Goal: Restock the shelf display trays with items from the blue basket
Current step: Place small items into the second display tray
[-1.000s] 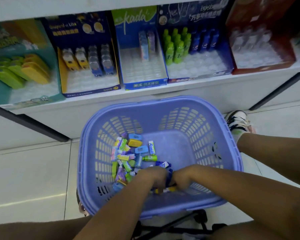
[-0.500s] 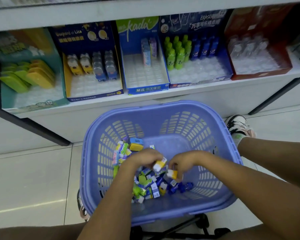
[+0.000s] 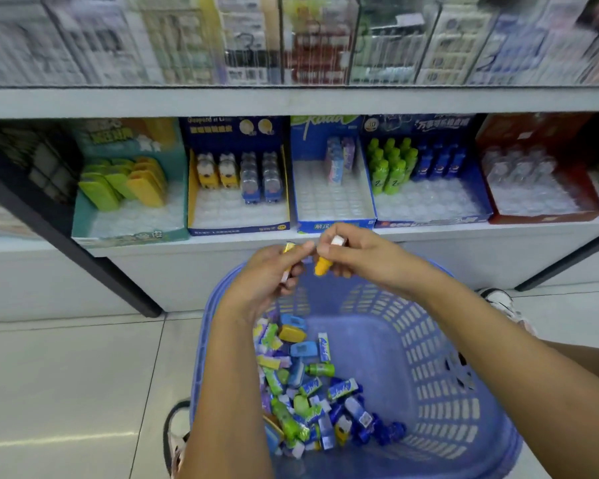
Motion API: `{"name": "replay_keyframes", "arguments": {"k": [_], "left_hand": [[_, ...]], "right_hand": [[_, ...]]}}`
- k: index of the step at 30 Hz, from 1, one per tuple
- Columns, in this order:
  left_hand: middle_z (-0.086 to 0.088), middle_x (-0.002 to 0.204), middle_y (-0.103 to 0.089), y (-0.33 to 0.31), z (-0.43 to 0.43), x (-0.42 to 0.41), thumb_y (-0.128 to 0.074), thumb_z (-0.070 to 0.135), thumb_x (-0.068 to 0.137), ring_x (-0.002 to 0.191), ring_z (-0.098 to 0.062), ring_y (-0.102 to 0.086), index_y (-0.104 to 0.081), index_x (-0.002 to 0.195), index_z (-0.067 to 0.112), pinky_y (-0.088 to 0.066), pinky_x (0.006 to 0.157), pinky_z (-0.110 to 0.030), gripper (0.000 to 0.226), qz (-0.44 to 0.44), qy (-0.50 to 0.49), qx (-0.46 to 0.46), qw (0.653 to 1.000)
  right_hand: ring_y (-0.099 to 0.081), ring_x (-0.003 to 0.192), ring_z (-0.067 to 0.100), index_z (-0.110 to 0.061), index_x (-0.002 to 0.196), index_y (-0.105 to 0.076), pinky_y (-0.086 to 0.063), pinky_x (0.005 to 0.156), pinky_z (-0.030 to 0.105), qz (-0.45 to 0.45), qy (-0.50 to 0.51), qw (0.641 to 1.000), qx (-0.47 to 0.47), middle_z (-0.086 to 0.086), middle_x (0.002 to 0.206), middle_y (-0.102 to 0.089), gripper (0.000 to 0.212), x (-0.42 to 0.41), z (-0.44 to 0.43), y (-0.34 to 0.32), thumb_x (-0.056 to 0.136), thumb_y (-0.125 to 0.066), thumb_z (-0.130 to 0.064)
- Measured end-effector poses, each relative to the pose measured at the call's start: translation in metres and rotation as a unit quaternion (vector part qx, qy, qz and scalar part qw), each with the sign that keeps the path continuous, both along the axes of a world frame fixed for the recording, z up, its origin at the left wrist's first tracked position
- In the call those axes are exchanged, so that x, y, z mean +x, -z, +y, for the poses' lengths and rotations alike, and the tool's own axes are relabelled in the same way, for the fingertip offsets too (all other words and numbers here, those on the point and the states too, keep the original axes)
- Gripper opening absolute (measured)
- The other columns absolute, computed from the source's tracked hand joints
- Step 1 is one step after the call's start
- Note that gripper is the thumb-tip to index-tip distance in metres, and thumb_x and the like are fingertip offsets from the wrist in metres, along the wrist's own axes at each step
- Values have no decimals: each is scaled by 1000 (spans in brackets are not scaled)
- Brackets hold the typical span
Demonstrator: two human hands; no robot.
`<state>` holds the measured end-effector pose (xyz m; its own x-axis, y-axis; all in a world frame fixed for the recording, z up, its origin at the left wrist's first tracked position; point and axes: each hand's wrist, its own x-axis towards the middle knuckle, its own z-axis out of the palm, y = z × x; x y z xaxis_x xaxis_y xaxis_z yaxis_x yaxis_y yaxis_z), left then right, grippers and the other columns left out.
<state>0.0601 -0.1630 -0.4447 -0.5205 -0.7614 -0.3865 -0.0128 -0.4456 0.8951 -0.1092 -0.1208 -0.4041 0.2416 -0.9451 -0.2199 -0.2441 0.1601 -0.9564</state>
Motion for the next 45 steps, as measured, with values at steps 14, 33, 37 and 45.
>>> {"name": "replay_keyframes", "arguments": {"k": [14,33,37,45], "left_hand": [[10,52,-49,-12,-22,52,-67,26,86,46,-5,-42,-64,91,17,-34,40,-18,11,11,-326,-124,937],[2,74,-68,-11,-37,88,-48,11,94,64,-10,-64,-66,102,18,-49,51,-18,21,98,-416,-34,904],[-1,87,-73,-12,-29,92,-58,8,91,84,-14,-70,-66,106,5,-57,75,-22,18,125,-403,-57,905],[4,93,-71,-20,-27,85,-68,6,83,91,-8,-65,-66,97,21,-51,81,-20,20,131,-429,-137,883]], "right_hand": [[-63,78,16,-12,106,-63,-54,67,20,119,71,976,-168,5,93,-62,17,91,-94,-23,89,-62,-12],[-57,96,27,-8,93,-69,-48,80,33,394,7,871,-293,12,104,-58,16,136,-192,-8,78,-72,-13],[-53,109,26,-14,115,-65,-40,84,25,460,-60,849,-253,10,118,-57,30,137,-188,-21,85,-67,-18],[-65,54,15,-5,99,-63,-53,52,23,28,59,994,88,14,80,-71,52,130,-114,-28,86,-56,-54]]}}
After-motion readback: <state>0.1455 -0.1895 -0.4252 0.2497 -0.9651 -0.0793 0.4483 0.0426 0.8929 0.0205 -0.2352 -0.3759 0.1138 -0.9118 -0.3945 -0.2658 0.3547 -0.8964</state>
